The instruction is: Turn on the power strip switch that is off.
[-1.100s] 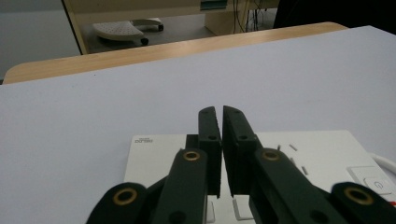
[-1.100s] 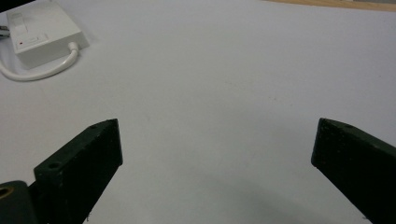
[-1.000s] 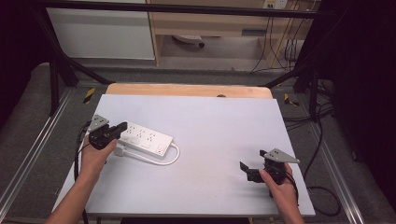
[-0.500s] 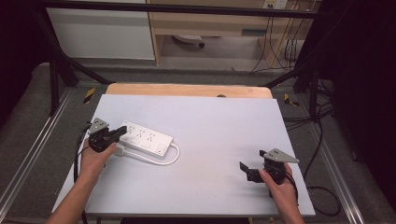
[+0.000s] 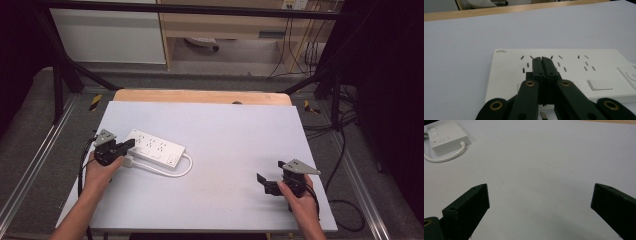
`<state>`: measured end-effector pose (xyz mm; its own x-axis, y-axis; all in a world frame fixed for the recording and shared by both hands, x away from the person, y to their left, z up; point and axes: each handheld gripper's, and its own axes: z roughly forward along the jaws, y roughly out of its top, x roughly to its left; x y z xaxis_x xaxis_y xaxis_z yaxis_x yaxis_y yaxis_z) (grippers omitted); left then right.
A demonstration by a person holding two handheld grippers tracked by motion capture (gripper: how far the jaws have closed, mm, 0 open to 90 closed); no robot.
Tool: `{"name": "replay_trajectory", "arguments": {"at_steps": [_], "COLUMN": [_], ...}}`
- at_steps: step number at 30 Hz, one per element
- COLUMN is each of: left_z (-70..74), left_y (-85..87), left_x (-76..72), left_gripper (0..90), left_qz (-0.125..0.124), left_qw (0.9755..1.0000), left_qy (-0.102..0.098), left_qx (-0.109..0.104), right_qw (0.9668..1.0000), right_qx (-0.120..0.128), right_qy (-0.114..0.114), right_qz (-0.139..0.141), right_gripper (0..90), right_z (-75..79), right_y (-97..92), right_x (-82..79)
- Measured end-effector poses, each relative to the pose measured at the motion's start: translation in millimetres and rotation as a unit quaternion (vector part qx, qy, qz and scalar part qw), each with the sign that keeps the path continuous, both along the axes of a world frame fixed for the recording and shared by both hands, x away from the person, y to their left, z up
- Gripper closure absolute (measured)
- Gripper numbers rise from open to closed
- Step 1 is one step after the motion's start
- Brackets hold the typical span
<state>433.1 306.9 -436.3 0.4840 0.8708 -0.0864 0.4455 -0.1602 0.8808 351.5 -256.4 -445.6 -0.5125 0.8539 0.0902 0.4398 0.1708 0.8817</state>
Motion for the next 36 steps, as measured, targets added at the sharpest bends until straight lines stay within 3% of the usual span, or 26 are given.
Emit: {"name": "replay_trajectory", "arguments": {"at_steps": [36], "left_z": [-9.2], "left_y": [-2.9], "left_x": [3.4], "left_gripper": [90.0], "left_qz": [-0.005], "left_qw": [0.9998], "left_qy": [0.012], "left_qx": [0.012], "right_qw": [1.0], "right_qx": [0.0], "right_qy": [0.002], "right_qz": [0.001], "right_gripper": [2.3], "right_z": [0.3], "right_y": [-0.7], "right_x": [-0.1]}}
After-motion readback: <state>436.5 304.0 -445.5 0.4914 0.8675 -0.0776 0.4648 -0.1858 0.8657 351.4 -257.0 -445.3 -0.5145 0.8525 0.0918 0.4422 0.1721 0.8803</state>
